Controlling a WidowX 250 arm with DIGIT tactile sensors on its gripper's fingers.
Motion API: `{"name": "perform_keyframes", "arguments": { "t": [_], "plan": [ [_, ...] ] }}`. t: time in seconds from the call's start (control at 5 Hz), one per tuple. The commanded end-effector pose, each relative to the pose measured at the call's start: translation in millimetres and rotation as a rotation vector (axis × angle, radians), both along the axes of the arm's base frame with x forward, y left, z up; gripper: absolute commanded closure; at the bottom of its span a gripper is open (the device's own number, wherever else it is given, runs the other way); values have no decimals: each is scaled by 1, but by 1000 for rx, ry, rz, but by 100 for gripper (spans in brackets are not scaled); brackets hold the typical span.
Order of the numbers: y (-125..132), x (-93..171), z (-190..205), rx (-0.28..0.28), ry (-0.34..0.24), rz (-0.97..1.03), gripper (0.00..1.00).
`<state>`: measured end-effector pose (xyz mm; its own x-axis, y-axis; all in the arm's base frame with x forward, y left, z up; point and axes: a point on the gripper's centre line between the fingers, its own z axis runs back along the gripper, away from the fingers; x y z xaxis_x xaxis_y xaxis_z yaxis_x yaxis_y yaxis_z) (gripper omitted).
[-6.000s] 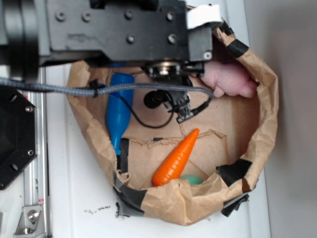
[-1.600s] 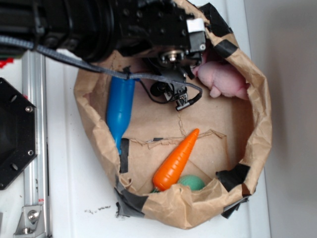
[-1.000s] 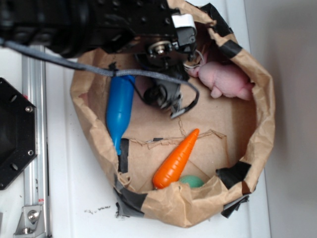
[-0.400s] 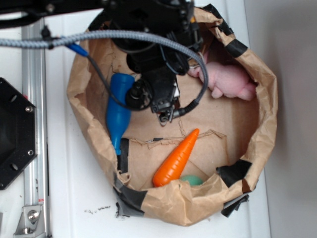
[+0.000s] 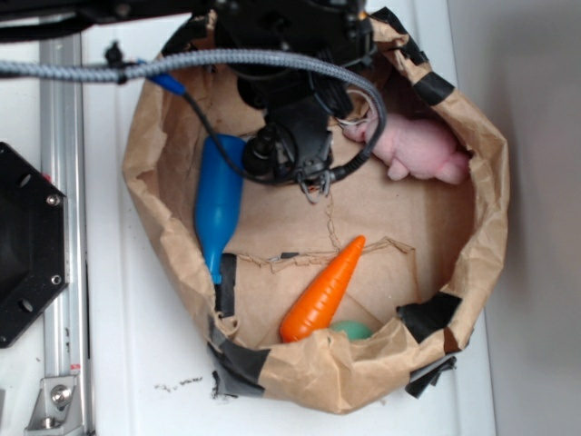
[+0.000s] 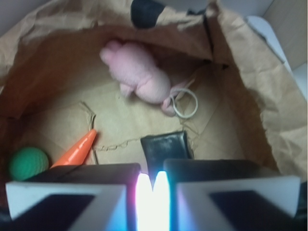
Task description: Grab the black box.
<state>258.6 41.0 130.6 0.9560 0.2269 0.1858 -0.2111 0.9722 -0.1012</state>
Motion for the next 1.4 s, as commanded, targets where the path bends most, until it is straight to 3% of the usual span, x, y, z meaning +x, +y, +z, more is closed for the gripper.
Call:
{"name": "perform_keyframes", "arguments": {
  "t": [0.0, 0.4, 1.0, 1.2],
  "plan": [
    [38, -5, -31, 52, -9, 4, 0],
    [26, -5, -73, 71, 22, -53, 0],
    [33, 0, -81, 82, 22, -32, 0],
    [27, 3, -84, 38, 39, -38, 0]
  ]
}}
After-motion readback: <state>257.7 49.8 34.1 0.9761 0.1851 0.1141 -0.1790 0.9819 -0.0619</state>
